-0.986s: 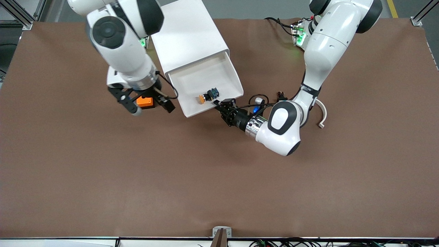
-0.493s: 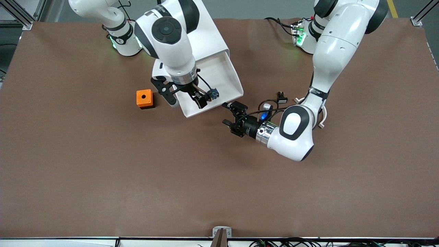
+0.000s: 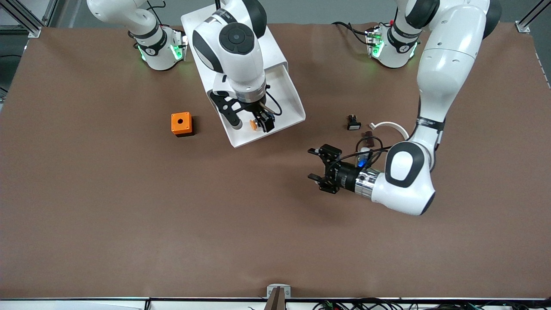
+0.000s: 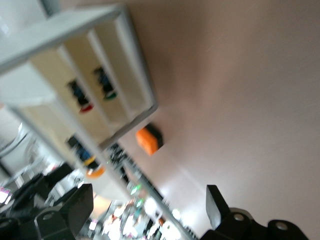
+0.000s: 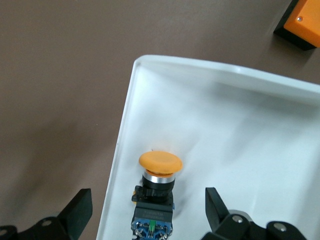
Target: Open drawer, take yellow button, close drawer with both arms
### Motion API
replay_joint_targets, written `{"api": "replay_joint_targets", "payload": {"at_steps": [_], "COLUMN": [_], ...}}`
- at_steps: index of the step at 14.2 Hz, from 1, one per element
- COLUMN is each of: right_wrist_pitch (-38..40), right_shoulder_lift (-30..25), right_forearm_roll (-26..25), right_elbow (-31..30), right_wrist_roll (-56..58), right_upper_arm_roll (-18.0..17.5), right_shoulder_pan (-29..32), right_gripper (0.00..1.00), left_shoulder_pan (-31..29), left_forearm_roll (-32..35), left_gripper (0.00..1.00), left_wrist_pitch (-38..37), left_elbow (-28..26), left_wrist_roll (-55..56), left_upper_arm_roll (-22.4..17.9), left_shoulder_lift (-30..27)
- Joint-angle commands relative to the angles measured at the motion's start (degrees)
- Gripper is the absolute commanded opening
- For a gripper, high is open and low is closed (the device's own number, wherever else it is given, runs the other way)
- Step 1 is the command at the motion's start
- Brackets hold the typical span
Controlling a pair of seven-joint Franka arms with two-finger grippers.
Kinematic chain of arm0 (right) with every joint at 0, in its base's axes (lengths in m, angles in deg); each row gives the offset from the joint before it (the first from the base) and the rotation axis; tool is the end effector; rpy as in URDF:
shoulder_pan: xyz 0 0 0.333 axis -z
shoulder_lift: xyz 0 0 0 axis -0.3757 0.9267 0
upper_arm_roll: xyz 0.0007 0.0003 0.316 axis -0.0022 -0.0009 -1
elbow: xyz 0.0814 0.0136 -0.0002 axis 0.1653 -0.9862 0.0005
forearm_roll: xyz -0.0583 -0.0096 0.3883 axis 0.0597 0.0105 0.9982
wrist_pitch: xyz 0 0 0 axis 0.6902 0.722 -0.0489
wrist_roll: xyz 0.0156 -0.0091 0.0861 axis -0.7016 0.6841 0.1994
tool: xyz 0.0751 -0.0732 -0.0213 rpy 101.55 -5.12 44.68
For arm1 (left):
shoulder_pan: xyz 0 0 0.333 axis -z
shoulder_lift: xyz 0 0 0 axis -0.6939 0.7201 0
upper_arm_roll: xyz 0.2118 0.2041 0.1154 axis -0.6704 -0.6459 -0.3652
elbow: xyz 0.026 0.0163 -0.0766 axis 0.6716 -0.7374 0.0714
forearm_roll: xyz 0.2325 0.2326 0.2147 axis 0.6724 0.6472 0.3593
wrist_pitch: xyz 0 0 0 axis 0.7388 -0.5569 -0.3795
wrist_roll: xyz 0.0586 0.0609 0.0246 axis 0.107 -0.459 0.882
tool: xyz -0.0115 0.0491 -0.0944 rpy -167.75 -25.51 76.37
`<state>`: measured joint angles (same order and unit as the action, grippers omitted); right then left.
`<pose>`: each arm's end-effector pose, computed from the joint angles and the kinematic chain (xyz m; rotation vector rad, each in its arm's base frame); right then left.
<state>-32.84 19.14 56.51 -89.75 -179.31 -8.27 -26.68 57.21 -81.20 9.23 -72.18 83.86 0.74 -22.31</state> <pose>0.4639 0.4674 0.4293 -2.7760 1.4124 0.0309 0.6610 -0.2870 0.2866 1.5055 2.2489 -1.5424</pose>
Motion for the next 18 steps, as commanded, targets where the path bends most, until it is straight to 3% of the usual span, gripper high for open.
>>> {"api": "replay_joint_targets", "payload": {"at_steps": [1, 4, 9, 14, 18], "right_wrist_pitch": [-2.1, -2.55, -1.5, 0.26, 0.97], "right_shoulder_lift": [1.81, 3.05, 3.22, 3.13, 2.96], "right_forearm_roll": [0.19, 0.1, 0.1, 0.1, 0.02], "right_elbow": [0.1, 0.19, 0.11, 0.19, 0.37], "right_wrist_roll": [-2.79, -3.16, -2.37, -2.1, -2.01], "right_upper_arm_roll": [0.55, 0.55, 0.55, 0.55, 0.55], "right_shoulder_pan": [-1.25, -2.14, -2.14, -2.05, -2.05], "right_gripper": [1.0, 0.97, 0.9, 0.86, 0.83], "left_shoulder_pan": [0.17, -0.18, -0.18, -3.42, -4.4], "left_forearm_roll": [12.69, 24.13, 37.76, 45.15, 45.88], "left_gripper": [0.99, 0.99, 0.99, 0.99, 0.99], "left_wrist_pitch": [-0.44, -0.62, -4.75, -4.49, -4.22], "left_elbow": [-0.32, -0.5, -0.67, -2.25, -2.0], "left_wrist_roll": [-2.5, -10.13, -24.1, -32.28, -39.5], "left_upper_arm_roll": [0.14, 0.31, -0.04, -0.83, -0.92], "left_shoulder_lift": [-2.5, -6.18, -8.83, -4.61, -4.43]}}
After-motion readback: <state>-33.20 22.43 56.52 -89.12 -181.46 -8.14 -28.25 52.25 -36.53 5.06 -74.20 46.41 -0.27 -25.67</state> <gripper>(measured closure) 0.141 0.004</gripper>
